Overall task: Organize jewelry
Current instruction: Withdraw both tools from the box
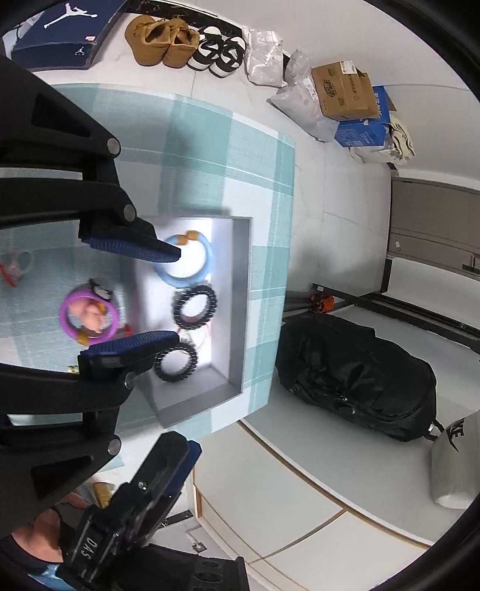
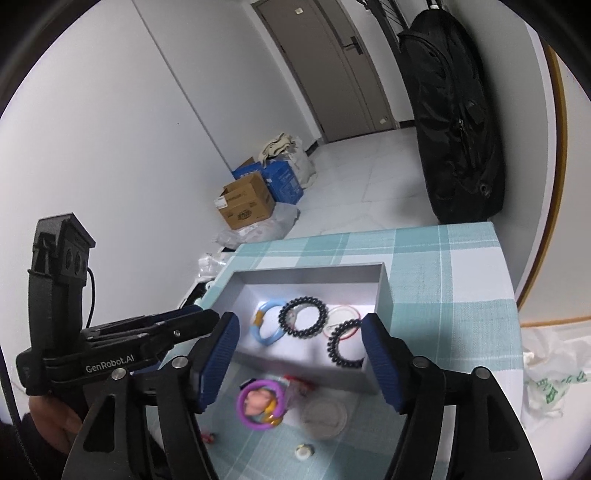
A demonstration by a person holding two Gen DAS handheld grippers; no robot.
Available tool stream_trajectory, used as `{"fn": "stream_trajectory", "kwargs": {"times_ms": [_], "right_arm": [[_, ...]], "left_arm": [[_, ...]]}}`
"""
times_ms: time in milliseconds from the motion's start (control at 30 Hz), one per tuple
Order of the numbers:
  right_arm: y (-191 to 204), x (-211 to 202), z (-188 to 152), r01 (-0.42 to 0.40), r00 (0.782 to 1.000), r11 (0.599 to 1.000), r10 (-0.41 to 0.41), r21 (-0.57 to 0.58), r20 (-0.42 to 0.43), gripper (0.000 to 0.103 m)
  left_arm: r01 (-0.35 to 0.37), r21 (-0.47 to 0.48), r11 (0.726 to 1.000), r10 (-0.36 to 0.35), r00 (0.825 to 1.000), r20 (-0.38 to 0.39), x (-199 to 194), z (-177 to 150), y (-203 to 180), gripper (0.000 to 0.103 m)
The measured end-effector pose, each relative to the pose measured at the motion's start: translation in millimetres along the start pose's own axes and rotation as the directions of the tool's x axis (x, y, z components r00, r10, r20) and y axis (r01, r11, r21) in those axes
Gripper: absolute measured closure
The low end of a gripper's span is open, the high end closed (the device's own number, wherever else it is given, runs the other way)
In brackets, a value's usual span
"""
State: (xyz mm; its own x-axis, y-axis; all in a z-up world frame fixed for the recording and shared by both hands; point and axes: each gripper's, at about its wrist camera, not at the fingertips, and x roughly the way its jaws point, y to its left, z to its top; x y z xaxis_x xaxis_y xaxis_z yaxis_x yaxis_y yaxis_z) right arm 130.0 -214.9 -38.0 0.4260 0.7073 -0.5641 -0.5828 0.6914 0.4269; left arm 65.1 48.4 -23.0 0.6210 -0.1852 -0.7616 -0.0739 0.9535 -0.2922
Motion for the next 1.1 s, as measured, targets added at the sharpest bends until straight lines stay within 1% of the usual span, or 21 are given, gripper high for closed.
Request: {"fn": "stream_trajectory", "kwargs": {"times_ms": [200, 233, 267, 333, 500, 533, 567, 600, 633, 667, 767, 833, 933, 1033, 1100], "right_arm": [[8, -10, -13, 0.012, 1.0, 1.0, -0.012, -0.014, -0.002, 0.025], [9, -12, -15, 0.013, 1.0, 1.0, -0.013, -0.016, -0.004, 0.025], [10, -13, -17, 0.015, 1.0, 1.0, -0.016, -0.018, -0.005, 0.024], [11, -15, -20, 0.021, 1.0, 1.0, -0.021, -0.017, -0.008, 0.021], [16, -18, -28, 0.041, 0.999, 0.999, -0.041, -0.021, -0.019, 0.018], [17, -18, -30, 0.045, 0.999, 0.999, -0.046, -0.021, -0.027, 0.017], [18, -18, -31, 0.047, 0.998, 0.999, -0.047, -0.022, -0.03, 0.017], [19, -19, -33, 0.049, 0.998, 0.998, -0.05, -0.025, -0.034, 0.015], [21, -19, -35, 0.054, 0.998, 0.998, -0.056, -0.03, -0.04, 0.014], [22, -18, -37, 0.064, 0.997, 0.997, -0.065, -0.034, -0.048, 0.013], [25, -17, -42, 0.078, 0.994, 0.996, -0.081, -0.044, -0.066, 0.009], [25, -15, -45, 0.086, 0.992, 0.995, -0.09, -0.05, -0.083, 0.005], [27, -11, -48, 0.108, 0.987, 0.992, -0.115, -0.065, -0.112, 0.004], [27, -8, -50, 0.109, 0.985, 0.992, -0.116, -0.062, -0.128, 0.004], [28, -6, -51, 0.113, 0.984, 0.992, -0.12, -0.059, -0.133, 0.004]], "left_arm": [[-0.022, 0.017, 1.0, 0.022, 1.0, 0.002, -11, -16, 2, 0.069], [-0.029, 0.016, 0.999, 0.029, 1.0, 0.001, -13, -19, 3, 0.066], [-0.032, 0.014, 0.999, 0.032, 0.999, 0.0, -14, -23, 4, 0.059], [-0.042, 0.012, 0.999, 0.042, 0.999, 0.0, -17, -28, 5, 0.053], [-0.043, 0.038, 0.998, 0.044, 0.999, -0.013, -22, -40, 7, 0.053], [-0.041, 0.042, 0.998, 0.042, 0.999, -0.016, -23, -42, 8, 0.052], [-0.041, 0.042, 0.998, 0.042, 0.999, -0.023, -23, -45, 9, 0.048], [-0.037, 0.041, 0.998, 0.038, 0.999, -0.031, -23, -47, 10, 0.045], [-0.017, 0.038, 0.999, 0.019, 0.998, -0.052, -21, -49, 12, 0.039], [-0.001, 0.036, 0.999, 0.003, 0.998, -0.066, -20, -52, 12, 0.038], [0.009, 0.056, 0.998, -0.003, 0.995, -0.097, -18, -63, 10, 0.038], [0.011, 0.073, 0.997, -0.002, 0.992, -0.126, -14, -69, 9, 0.038], [0.025, 0.097, 0.995, -0.006, 0.982, -0.19, -6, -79, 8, 0.038], [-0.002, 0.133, 0.991, 0.032, 0.974, -0.226, 0, -86, 6, 0.038], [-0.008, 0.137, 0.991, 0.04, 0.971, -0.236, 1, -88, 6, 0.038]]}}
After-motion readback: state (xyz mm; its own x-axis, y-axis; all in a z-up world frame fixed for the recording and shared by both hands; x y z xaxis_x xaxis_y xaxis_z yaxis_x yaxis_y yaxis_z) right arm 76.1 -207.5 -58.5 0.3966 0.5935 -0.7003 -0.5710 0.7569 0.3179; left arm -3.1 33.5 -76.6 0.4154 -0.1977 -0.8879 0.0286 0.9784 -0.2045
